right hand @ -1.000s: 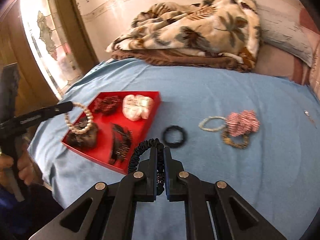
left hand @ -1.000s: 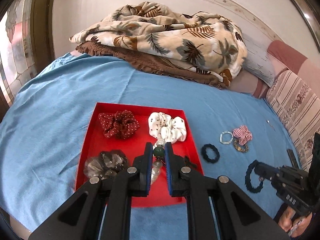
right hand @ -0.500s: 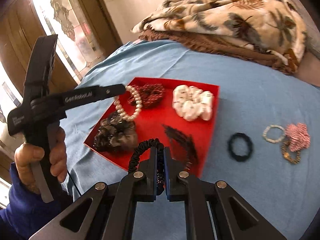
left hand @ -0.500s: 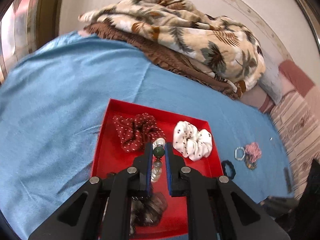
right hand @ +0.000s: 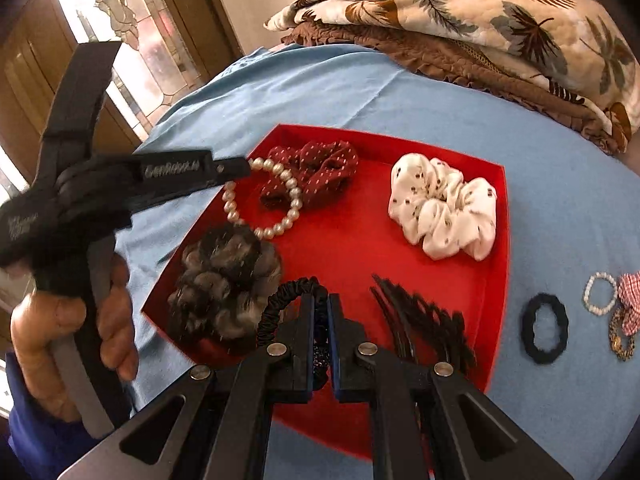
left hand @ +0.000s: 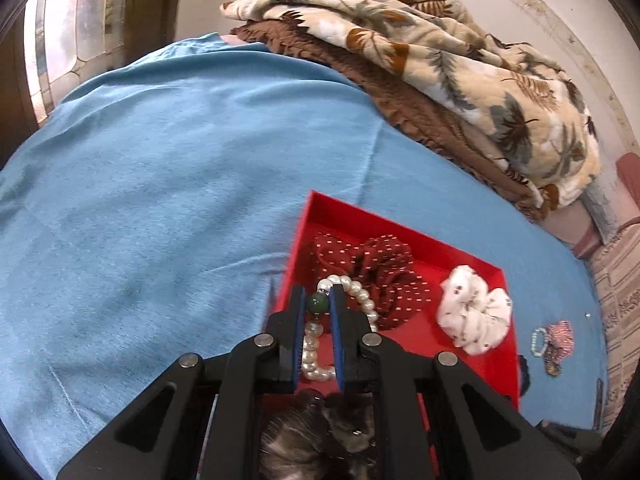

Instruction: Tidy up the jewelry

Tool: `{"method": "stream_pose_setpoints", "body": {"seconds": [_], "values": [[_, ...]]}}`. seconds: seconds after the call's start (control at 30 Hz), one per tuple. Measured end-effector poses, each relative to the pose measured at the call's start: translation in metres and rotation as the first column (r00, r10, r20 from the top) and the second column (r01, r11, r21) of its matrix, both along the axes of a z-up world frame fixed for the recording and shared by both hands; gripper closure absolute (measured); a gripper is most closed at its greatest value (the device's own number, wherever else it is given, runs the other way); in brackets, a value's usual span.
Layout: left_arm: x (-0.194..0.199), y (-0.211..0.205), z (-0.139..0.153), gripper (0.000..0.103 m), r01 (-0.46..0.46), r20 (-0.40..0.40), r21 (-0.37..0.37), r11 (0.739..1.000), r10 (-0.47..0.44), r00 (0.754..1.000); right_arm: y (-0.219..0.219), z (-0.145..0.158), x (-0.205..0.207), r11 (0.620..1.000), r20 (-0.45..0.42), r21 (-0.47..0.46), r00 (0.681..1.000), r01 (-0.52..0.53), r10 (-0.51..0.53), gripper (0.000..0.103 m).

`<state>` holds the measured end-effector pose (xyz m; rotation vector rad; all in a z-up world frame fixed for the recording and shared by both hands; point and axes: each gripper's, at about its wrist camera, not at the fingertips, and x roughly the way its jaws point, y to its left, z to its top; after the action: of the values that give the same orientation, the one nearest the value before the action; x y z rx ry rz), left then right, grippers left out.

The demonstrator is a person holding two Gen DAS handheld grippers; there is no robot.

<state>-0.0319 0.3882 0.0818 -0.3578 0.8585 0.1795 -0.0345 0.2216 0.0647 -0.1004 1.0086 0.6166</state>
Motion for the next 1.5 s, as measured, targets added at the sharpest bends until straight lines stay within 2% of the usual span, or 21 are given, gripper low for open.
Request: {"method": "stream_pose_setpoints", "body": {"seconds": [0.27, 0.7, 0.87, 0.93, 1.0, 1.07, 1.13, 1.3, 1.43, 1.5], "values": [[0.002, -0.006, -0.003, 0.091, 0.005, -0.008, 0.059, 0.998, -0.005, 1.0, 0.02, -0.006, 0.037, 0.998, -0.01, -0.051, 0.999, 0.042, -0.043, 0.096], [0.004, -0.003, -0.005, 0.091, 0.006, -0.016, 0.034, 0.999, -0.005, 1.0, 0.035, -0.025, 0.1, 0.984, -0.062, -0.13, 0.989, 0.125, -0.133, 0.096], [0.004, -0.005, -0.002, 0.089, 0.008, 0.002, 0.041, 0.999, -0.008, 1.0, 0.037, -0.027, 0.1, 0.982, -0.064, -0.129, 0.987, 0.139, -0.148, 0.094], [0.002, -0.008, 0.003, 0.082, 0.027, 0.023, 0.042, 0.999, -0.028, 0.999, 0.036, -0.023, 0.098, 0.981, -0.057, -0.124, 0.986, 0.146, -0.154, 0.092], [-0.001, -0.011, 0.008, 0.07, 0.042, 0.051, 0.043, 0.998, -0.044, 0.998, 0.034, -0.018, 0.096, 0.983, -0.052, -0.115, 0.987, 0.144, -0.151, 0.091], [-0.004, -0.013, 0.013, 0.066, 0.048, 0.072, 0.056, 0.997, -0.052, 0.996, 0.031, -0.011, 0.094, 0.984, -0.041, -0.108, 0.988, 0.145, -0.15, 0.083], [-0.006, -0.014, 0.016, 0.066, 0.052, 0.083, 0.067, 0.996, -0.058, 0.995, 0.026, -0.003, 0.089, 0.984, -0.025, -0.102, 0.988, 0.147, -0.15, 0.08], [-0.01, -0.011, 0.018, 0.061, 0.035, 0.085, 0.077, 0.996, -0.042, 0.996, 0.002, 0.016, 0.076, 0.985, -0.003, -0.068, 0.988, 0.156, -0.156, 0.078], [-0.016, -0.009, 0.017, 0.06, 0.022, 0.08, 0.09, 0.996, -0.03, 0.996, -0.031, 0.029, 0.061, 0.983, 0.017, -0.037, 0.984, 0.179, -0.179, 0.067], [-0.021, -0.01, 0.016, 0.06, 0.019, 0.077, 0.097, 0.995, -0.027, 0.997, -0.05, 0.032, 0.051, 0.981, 0.021, -0.029, 0.981, 0.191, -0.191, 0.066]]}}
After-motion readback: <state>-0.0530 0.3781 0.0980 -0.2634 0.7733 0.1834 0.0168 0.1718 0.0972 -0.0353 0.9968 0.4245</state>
